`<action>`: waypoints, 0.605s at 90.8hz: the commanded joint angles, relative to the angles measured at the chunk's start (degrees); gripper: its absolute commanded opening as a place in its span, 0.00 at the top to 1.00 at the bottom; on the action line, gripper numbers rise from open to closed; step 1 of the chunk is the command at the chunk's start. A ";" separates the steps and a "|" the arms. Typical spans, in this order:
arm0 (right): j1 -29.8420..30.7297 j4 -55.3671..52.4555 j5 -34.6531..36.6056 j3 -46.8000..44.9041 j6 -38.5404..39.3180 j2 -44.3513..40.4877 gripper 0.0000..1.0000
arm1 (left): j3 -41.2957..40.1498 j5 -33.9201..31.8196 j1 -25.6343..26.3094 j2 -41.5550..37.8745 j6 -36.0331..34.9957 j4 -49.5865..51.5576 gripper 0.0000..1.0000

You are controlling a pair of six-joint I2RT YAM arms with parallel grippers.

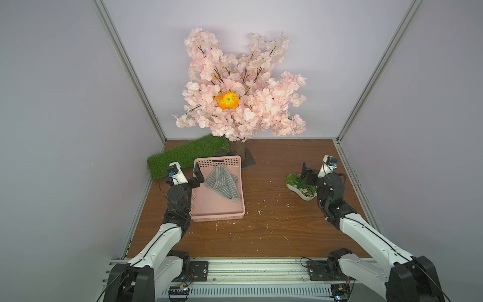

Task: Fold the square dishcloth
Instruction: Pick up the cleaning item from the bin.

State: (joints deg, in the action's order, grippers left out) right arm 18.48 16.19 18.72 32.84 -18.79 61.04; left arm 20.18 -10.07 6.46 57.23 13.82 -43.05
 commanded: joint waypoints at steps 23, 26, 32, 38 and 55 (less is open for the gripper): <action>10.99 -8.32 1.02 9.55 -5.23 14.05 0.00 | 11.38 8.62 1.93 11.37 8.50 18.43 0.01; 11.37 -8.36 0.74 10.01 -5.60 15.09 0.00 | 12.74 7.67 3.18 12.94 7.79 19.48 0.01; 12.25 -8.63 0.79 10.79 -6.05 16.60 0.01 | 16.08 3.93 6.10 16.38 5.68 23.33 0.01; 12.91 -9.39 1.00 11.53 -6.45 17.66 0.01 | 19.88 -0.21 9.28 19.97 4.14 27.66 0.01; 14.23 -11.29 1.31 12.33 -7.85 18.83 0.00 | 26.90 -1.99 10.86 29.66 4.46 35.16 0.00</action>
State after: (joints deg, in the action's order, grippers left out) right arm 32.05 6.98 19.31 43.99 -24.91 79.68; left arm 44.03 -9.06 17.02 83.79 18.98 -16.16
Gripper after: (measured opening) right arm 0.994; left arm 0.995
